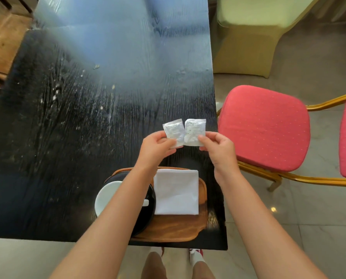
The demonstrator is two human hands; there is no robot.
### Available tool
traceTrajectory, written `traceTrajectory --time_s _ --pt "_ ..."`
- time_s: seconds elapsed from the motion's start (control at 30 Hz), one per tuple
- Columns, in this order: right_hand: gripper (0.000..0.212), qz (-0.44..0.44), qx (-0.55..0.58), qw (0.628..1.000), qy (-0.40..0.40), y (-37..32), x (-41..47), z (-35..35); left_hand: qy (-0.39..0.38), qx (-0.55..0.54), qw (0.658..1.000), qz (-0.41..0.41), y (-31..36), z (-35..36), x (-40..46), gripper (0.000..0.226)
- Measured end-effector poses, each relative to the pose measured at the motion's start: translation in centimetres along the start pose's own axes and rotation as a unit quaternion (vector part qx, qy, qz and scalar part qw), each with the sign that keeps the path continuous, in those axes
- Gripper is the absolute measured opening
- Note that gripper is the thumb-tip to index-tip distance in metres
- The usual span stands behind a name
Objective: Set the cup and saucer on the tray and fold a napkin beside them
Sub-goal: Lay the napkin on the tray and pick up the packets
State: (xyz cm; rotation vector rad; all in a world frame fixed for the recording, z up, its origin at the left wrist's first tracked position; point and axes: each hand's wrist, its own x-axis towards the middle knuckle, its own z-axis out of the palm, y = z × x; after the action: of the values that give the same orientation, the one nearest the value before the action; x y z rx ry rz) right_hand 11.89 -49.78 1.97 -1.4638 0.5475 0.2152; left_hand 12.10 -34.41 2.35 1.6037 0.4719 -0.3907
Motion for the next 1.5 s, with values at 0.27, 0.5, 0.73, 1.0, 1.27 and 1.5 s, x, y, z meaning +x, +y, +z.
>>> traceTrajectory --time_s 0.27,0.5,0.73,1.0,1.27,1.5 --pt "0.014 -0.052 -0.091 0.994 -0.027 -1.0 -3.4 1.6 0.012 -0.002 0.998 0.064 0.8 0.2 -4.9 0.024" --pt "0.007 -0.133 -0.145 0.977 -0.080 -2.8 -8.0 0.0 0.034 0.024 0.998 0.049 1.7 -0.2 -9.1 0.018" --pt "0.009 -0.431 -0.321 0.843 -0.017 -4.2 -11.3 -1.7 -0.015 -0.093 0.983 -0.157 4.6 -1.2 -13.4 0.071" --pt "0.007 -0.643 -0.382 0.663 0.028 -5.7 -12.6 -3.5 -0.002 -0.017 1.000 -0.001 7.9 -0.8 -17.3 0.011" --pt "0.031 -0.108 -0.064 0.972 -0.199 -6.0 -14.3 -4.1 0.055 0.068 0.989 0.120 6.6 -2.2 -19.3 0.011" --pt "0.012 -0.048 -0.078 0.985 -0.146 -2.6 -15.8 -4.2 0.039 0.069 0.994 0.074 3.2 -2.5 -20.1 0.018"
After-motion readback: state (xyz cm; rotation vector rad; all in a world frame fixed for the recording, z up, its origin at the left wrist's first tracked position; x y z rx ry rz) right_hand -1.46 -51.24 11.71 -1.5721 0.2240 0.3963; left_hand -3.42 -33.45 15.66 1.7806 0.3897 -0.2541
